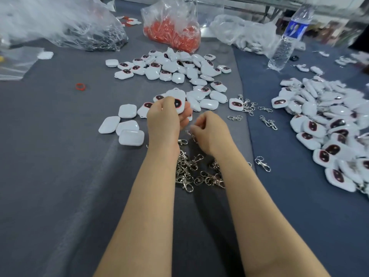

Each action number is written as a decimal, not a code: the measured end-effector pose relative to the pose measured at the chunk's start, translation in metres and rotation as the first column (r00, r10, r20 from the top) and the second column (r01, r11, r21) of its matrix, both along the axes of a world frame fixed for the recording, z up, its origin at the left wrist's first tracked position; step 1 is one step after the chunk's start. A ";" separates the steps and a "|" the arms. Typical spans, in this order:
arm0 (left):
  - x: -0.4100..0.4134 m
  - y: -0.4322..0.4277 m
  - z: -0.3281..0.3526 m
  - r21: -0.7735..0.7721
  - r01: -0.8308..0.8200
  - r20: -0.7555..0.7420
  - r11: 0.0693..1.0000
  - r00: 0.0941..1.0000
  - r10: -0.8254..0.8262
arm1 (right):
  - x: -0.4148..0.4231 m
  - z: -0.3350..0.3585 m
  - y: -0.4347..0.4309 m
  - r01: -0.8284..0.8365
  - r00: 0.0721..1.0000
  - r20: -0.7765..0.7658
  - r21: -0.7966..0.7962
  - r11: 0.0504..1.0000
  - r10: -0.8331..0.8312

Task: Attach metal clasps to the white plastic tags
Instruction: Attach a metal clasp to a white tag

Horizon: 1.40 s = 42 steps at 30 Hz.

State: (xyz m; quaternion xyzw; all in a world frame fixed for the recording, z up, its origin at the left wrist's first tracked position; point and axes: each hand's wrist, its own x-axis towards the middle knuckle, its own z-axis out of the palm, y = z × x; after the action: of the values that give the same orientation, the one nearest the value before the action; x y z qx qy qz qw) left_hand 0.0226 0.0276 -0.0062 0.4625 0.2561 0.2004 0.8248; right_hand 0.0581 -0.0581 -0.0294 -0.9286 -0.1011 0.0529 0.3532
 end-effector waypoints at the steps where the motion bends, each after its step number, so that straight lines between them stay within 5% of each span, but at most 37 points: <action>1: 0.001 -0.004 0.000 -0.006 0.026 -0.006 1.000 1.000 -0.026 | 0.001 0.002 -0.011 0.040 0.999 -0.015 0.120 0.992 -0.038; 6: 0.001 -0.031 -0.010 0.069 0.217 -0.092 0.974 0.973 -0.211 | 0.007 0.016 -0.063 0.259 0.960 -0.259 0.662 0.704 -0.110; 9: 0.000 -0.046 -0.015 0.152 0.263 -0.108 0.953 0.963 -0.249 | 0.005 0.019 -0.076 0.264 0.953 -0.304 0.804 0.533 -0.013; 11: -0.001 -0.052 -0.017 0.214 0.271 -0.092 0.939 0.962 -0.257 | 0.002 0.015 -0.080 0.243 0.960 -0.281 0.830 0.502 0.001; 16: -0.001 -0.056 -0.017 0.510 0.322 -0.115 0.798 0.944 -0.308 | 0.000 0.003 -0.076 0.205 0.972 -0.235 0.835 0.511 -0.005; 23: 0.002 -0.056 -0.021 0.627 0.351 -0.185 0.696 0.934 -0.304 | 0.004 -0.001 -0.070 0.133 0.989 -0.149 0.828 0.544 -0.016; 30: 0.007 -0.051 -0.025 0.690 0.316 -0.207 0.652 0.948 -0.241 | 0.003 -0.004 -0.067 0.052 0.993 0.044 0.648 0.760 -0.105; 35: 0.008 -0.050 -0.027 0.794 0.285 -0.240 0.537 0.959 -0.153 | 0.000 -0.001 -0.067 -0.026 0.993 0.109 0.511 0.859 -0.035; 42: 0.002 -0.048 -0.019 0.660 0.256 -0.141 0.707 0.966 -0.218 | -0.004 0.001 -0.065 -0.082 0.996 0.068 0.489 0.869 0.055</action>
State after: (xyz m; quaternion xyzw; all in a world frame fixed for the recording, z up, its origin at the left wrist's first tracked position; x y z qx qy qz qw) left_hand 0.0245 -0.0209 -0.0257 0.7628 0.1265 0.1594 0.6137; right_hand 0.0537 -0.1235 -0.0283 -0.8053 -0.1532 0.0139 0.5725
